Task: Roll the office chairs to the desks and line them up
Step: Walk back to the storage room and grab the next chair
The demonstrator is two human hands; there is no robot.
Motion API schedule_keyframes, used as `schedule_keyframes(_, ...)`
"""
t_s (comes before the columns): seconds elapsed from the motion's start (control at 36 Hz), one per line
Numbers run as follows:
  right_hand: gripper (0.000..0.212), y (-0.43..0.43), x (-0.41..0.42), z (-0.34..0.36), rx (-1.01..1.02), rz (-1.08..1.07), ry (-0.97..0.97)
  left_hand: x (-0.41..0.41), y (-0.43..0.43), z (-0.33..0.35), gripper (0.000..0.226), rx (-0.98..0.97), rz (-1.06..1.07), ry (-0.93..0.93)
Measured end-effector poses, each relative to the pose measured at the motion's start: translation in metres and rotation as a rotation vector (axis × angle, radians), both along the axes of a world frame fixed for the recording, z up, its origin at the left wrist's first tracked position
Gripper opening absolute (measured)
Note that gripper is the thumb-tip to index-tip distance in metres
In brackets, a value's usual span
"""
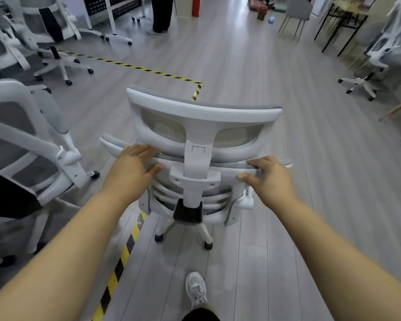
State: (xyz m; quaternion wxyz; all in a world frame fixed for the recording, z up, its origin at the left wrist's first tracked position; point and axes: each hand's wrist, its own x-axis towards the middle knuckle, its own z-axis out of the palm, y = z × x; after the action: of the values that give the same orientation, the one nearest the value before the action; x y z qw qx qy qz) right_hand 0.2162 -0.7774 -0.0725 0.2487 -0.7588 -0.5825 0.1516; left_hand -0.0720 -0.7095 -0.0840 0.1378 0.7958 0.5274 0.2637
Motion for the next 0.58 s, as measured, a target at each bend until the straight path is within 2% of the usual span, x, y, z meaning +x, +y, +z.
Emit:
schedule_keyframes(0.33,0.046,0.190,0.037,0.008,-0.048,0.151,-0.038,0.032,0.147,-0.003,0.045,-0.025,0.142,0.022)
schedule_keyframes(0.58,0.043,0.312,0.015,0.005,-0.042,0.237,-0.054,0.008,0.247,0.000,0.039,-0.091,0.244,0.089)
